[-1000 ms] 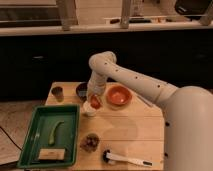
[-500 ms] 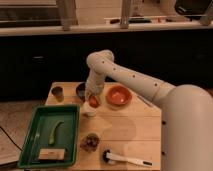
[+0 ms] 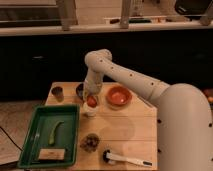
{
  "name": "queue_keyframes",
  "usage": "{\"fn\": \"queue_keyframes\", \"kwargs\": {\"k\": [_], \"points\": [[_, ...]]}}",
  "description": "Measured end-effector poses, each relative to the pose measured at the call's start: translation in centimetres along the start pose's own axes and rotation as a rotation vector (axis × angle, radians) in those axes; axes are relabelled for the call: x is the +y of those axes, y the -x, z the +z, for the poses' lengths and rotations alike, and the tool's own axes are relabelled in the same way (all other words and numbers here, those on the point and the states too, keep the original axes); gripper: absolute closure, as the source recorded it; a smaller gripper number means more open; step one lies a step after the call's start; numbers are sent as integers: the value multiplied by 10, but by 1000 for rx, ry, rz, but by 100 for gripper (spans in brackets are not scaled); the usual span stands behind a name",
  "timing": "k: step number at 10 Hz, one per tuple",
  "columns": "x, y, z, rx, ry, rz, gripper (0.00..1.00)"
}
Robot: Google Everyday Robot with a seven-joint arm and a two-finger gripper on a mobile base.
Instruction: Place apple in paper cup
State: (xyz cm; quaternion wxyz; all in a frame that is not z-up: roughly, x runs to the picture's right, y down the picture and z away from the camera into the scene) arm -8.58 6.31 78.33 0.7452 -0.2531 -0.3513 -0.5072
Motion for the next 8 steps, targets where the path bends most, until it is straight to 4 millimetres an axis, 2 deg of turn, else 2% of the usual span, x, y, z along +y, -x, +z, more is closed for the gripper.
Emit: {"fn": "queue_keyframes", "kwargs": {"k": [4,8], "points": [[-3,1,2,-12,8,-19,98],[-6,3,5,-25,17,-26,60]]}}
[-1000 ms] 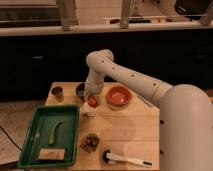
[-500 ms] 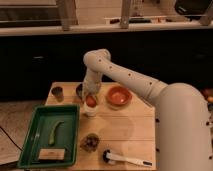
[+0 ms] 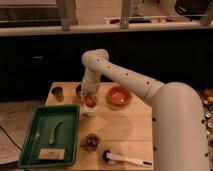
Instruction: Place apple in paper cup
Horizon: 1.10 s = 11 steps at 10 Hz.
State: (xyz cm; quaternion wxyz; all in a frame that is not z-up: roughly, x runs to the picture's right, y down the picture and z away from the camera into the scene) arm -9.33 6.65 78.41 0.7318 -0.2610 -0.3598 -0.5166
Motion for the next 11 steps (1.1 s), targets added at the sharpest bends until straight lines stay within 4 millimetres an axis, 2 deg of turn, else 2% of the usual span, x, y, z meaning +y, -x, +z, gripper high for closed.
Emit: {"fn": "queue_keyframes", "kwargs": {"k": [4,5,11], "points": [[3,3,2,-4,2,3,23],[3,3,2,-3,0,3,20],[3,2,1,-3,-4,4,20]]}}
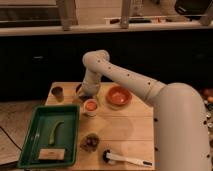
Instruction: Place apple in paper cup
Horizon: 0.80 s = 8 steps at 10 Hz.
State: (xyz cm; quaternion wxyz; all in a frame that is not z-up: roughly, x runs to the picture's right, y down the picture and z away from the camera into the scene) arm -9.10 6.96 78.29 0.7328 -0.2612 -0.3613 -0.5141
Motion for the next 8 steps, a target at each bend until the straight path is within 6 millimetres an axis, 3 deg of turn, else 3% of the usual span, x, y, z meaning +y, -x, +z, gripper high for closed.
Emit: {"fn": "queue_keyframes", "kwargs": {"k": [8], "points": [[1,-1,-2,1,-4,-3,20]]}}
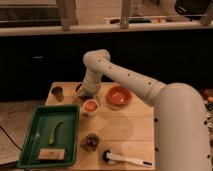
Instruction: Place apple in paper cup
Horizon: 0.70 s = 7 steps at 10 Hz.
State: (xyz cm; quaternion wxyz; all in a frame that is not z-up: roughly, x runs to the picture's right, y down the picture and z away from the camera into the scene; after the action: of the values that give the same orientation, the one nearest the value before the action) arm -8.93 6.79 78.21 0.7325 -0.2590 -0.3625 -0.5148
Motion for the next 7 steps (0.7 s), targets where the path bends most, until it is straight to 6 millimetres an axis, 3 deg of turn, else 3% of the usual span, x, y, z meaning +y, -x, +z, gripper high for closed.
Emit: {"fn": "queue_keyframes", "kwargs": {"k": [7], "points": [[2,0,-8,30,-19,-2,20]]}}
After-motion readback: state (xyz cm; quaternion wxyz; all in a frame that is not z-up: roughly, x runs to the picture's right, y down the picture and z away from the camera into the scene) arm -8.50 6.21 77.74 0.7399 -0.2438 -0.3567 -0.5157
